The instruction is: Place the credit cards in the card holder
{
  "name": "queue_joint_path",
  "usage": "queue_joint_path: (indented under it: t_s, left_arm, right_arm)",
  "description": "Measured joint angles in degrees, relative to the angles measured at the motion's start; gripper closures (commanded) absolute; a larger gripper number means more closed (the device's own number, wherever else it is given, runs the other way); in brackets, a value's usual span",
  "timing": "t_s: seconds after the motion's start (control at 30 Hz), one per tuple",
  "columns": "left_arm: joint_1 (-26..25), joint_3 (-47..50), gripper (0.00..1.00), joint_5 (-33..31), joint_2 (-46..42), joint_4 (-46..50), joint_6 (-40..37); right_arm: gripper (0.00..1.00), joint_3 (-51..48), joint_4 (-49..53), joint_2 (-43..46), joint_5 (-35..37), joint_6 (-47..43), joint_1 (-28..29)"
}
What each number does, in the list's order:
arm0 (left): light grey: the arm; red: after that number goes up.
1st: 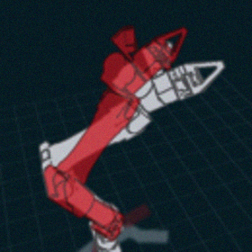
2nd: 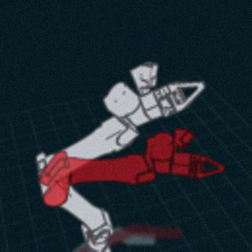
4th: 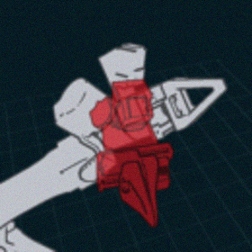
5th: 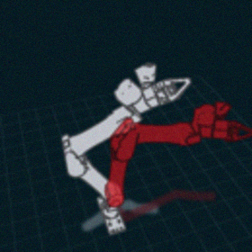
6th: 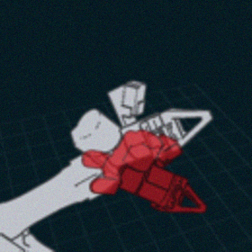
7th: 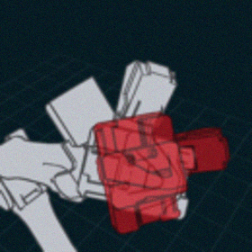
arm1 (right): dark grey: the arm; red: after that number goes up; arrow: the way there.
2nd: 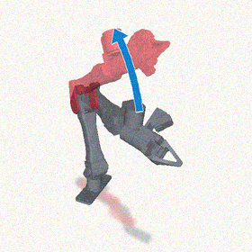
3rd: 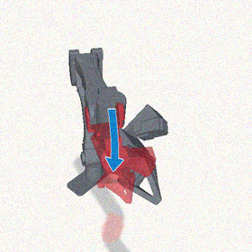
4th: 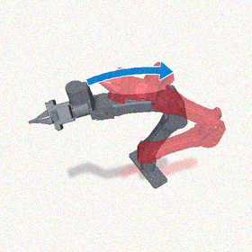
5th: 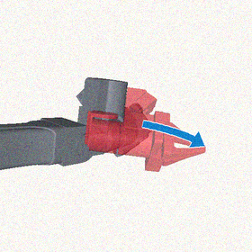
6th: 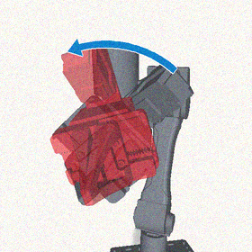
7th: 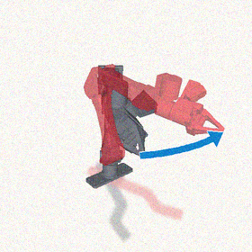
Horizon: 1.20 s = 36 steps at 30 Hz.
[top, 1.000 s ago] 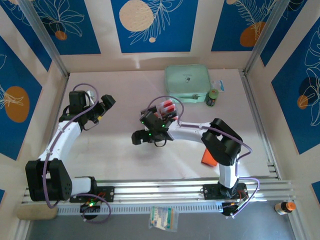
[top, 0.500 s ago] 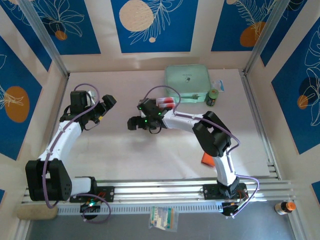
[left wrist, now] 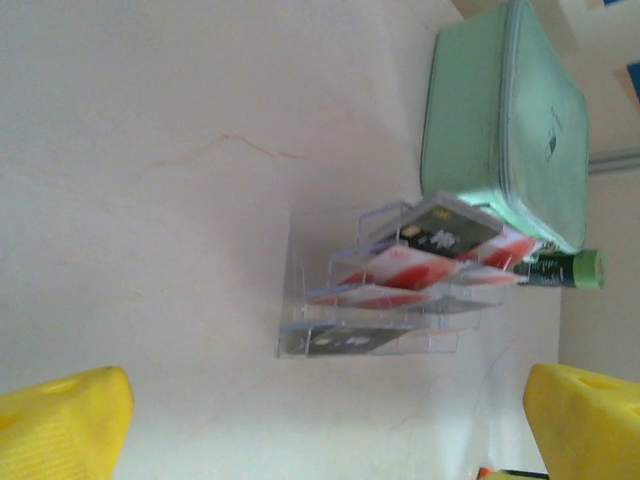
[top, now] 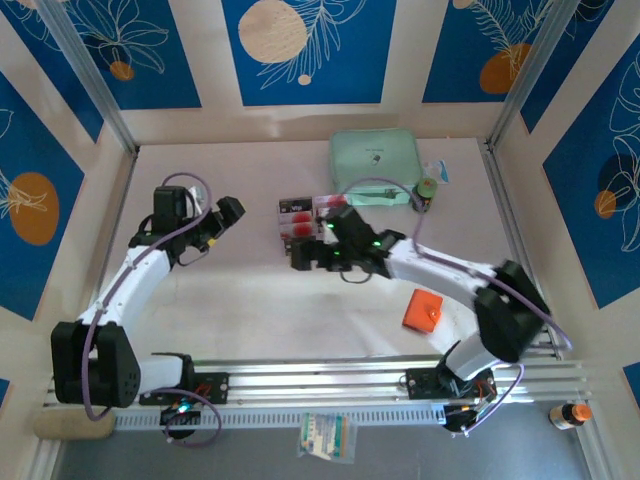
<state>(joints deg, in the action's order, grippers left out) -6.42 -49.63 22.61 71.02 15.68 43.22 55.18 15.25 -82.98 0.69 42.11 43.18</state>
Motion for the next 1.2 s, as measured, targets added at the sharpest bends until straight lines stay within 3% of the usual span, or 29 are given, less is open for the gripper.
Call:
queue_joint_path:
  t_s: [0.27, 0.37, 0.47, 0.73, 0.97, 1.2]
  left_arm:
    - [-13.03, 6.32, 0.0, -5.14, -6.91, -0.02, 2.01]
    - [-15.72, 6.58, 0.0, -6.64, -7.06, -0.04, 2.78]
    - [-17.16, 6.58, 0.0, -7.69, -6.91, -0.13, 3.02]
    - [-18.67, 6.49, 0.0, -8.33, -5.81, -0.42, 3.26]
    - [-19.08, 6.08, 0.0, -8.35, -5.6, -1.64, 4.04]
    - [-19.26, 4.66, 0.0, -8.33, -4.94, -2.03, 4.35]
  right_arm:
    - [0.22, -18.6, 19.3, 31.26, 6.67, 12.24, -11.89]
    - [0.32, -23.1, 27.08, 41.55, 7.1, 15.78, -17.81]
    - [0.35, -26.1, 33.03, 47.39, 7.26, 18.45, -23.26]
    - [0.33, -29.92, 39.78, 46.8, 7.06, 22.49, -31.98]
    - [0.25, -29.44, 40.94, 41.51, 8.39, 23.39, -33.46]
    - [0.28, -28.83, 39.47, 35.98, 8.0, 23.3, -33.75]
